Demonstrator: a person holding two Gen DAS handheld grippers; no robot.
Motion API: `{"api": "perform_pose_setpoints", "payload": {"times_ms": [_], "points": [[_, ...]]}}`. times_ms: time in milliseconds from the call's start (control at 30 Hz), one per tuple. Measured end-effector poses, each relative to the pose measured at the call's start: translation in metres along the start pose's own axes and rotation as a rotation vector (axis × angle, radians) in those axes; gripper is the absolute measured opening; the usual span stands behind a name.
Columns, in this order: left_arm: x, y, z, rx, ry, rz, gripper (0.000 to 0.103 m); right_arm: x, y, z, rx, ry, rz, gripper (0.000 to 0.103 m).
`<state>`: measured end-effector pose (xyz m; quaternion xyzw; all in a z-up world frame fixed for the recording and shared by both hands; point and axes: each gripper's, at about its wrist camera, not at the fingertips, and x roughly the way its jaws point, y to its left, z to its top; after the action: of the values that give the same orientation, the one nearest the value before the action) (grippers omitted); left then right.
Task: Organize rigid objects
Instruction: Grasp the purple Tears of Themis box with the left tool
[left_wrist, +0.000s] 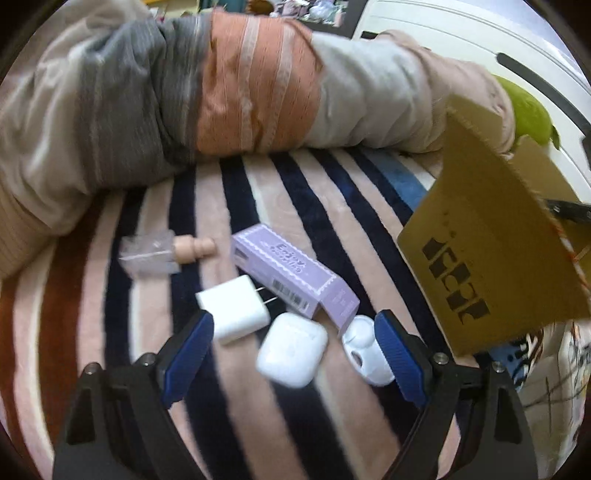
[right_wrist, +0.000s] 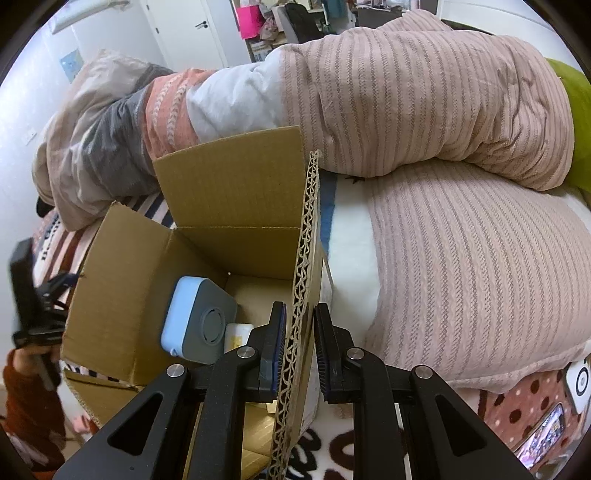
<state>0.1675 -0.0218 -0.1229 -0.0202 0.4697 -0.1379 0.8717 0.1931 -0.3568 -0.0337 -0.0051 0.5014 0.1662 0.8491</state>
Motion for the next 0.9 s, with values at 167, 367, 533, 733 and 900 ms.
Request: {"api": "perform_pose_setpoints", "payload": {"times_ms": [167, 367, 533, 733, 900], "points": [[0.04, -0.015, 0.015, -0.05, 0.021, 0.04, 0.078, -0.003, 0.0, -0.002, -0.003, -0.008, -0.001, 0.012], [0.06, -0.03, 0.028, -0.022, 0.018, 0.168, 0.062, -0.004, -0.004, -0.007, 0.007, -0.019, 0.033, 0.012], [0.067, -0.029, 0.025, -0.033, 0.024, 0.167, 0.049, -0.005, -0.008, -0.01, 0.017, -0.037, 0.058, 0.012], [0.062, -0.037, 0.022, 0.023, 0.0, 0.153, 0.032, -0.005, -0.005, -0.01, 0.007, -0.034, 0.041, 0.012], [0.036, -0.035, 0.022, 0.024, -0.055, 0.133, 0.031, -0.002, 0.006, -0.006, -0.015, -0.023, -0.011, 0.012]]}}
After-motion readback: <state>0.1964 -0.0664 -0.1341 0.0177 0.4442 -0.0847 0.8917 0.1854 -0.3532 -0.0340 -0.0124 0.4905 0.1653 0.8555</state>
